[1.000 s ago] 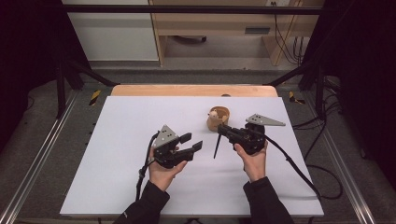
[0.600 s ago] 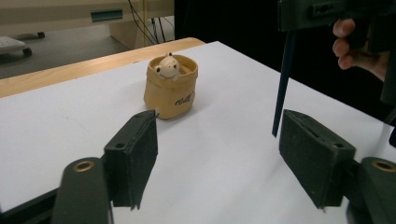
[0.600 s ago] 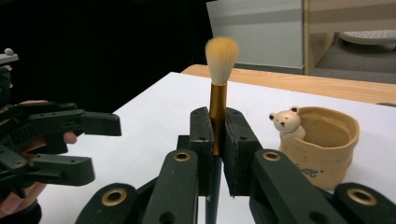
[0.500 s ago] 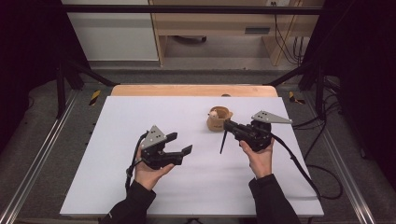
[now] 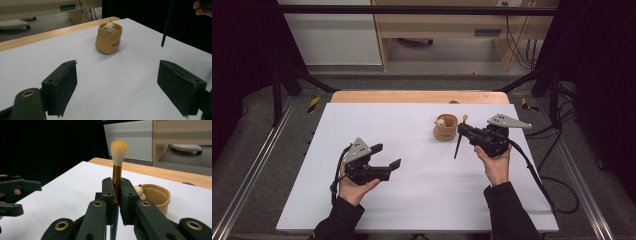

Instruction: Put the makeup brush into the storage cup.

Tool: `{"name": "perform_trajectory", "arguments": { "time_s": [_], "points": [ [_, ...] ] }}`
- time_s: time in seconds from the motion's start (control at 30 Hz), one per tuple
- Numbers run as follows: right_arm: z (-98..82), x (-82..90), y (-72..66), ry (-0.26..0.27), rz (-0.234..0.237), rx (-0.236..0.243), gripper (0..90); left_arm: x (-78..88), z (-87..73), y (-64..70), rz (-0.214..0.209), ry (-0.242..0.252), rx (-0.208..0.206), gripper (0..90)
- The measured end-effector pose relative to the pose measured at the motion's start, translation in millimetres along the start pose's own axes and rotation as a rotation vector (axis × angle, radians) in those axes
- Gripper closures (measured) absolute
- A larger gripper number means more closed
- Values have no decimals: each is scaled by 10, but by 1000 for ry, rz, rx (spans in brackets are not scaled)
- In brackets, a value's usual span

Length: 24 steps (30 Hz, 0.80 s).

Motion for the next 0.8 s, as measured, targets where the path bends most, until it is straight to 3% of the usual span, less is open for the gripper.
{"name": "perform_trajectory", "arguments": {
  "time_s": [0.5, 0.8],
  "points": [
    [93, -4, 150, 18, -39, 18, 834, 250, -183, -257, 64, -8, -33, 86],
    [147, -40, 218, 34, -61, 26, 834, 340, -278, -384, 93, -18, -21, 67]
  ]
}}
Point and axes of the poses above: each handheld gripper's, and its own axes: x roughly backward along the jaws, z roughly out of its top, y roughly to its right, the point moved 10 cm from there along -x, roughly forward along the jaws, and after that the axes turned 1 degree about -z, right-handed, at the moved point
